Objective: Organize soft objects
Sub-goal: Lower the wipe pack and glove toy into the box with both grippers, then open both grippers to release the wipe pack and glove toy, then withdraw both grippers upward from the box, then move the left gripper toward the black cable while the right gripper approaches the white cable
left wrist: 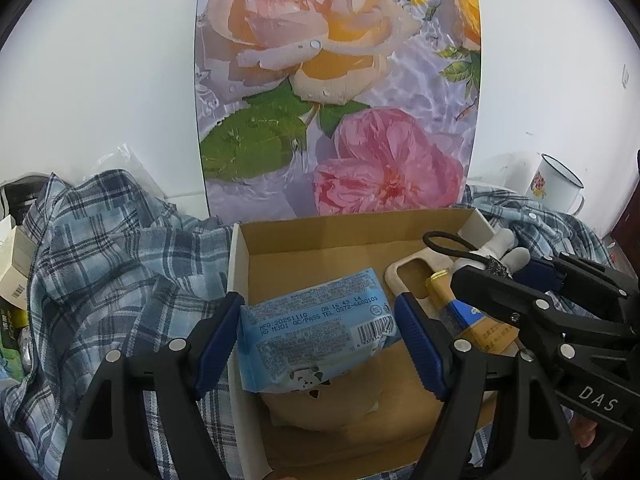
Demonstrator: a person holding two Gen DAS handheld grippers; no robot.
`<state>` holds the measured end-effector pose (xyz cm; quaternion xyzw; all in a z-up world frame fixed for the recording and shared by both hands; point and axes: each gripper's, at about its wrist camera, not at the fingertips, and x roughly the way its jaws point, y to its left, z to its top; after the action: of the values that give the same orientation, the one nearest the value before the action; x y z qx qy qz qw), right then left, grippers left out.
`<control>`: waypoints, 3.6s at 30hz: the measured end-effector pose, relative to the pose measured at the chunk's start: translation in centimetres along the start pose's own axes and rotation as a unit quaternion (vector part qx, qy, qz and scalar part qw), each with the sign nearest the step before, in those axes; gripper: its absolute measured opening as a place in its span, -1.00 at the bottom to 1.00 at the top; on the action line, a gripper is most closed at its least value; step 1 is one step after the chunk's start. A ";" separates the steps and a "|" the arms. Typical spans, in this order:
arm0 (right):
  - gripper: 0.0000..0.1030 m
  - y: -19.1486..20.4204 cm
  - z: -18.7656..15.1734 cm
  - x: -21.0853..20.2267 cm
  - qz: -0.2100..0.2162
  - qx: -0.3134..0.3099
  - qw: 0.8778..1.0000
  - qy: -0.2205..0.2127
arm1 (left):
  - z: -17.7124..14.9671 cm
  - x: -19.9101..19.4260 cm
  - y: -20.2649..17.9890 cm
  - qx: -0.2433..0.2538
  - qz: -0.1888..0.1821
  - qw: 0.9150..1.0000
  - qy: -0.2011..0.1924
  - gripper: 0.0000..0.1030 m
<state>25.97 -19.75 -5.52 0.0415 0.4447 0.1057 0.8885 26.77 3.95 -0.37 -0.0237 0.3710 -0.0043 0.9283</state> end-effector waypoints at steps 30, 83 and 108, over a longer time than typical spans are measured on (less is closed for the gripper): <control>1.00 -0.5 2.3 -4.8 -0.019 0.013 0.997 -0.080 | 1.3 -3.9 0.6 -0.018 0.016 0.998 -0.051 1.00; 1.00 6.8 5.3 -22.3 -0.018 -0.075 0.977 -0.199 | 2.7 -21.3 -0.6 0.009 -0.019 0.984 -0.176 1.00; 1.00 6.8 -1.5 -24.4 -0.024 -0.098 0.974 -0.203 | -2.1 -24.2 -3.2 0.028 -0.039 0.982 -0.183 1.00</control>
<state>9.52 -18.62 13.81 -0.0357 0.2431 0.1172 0.9622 7.78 1.29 14.93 -0.0131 0.1939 -0.0468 0.9798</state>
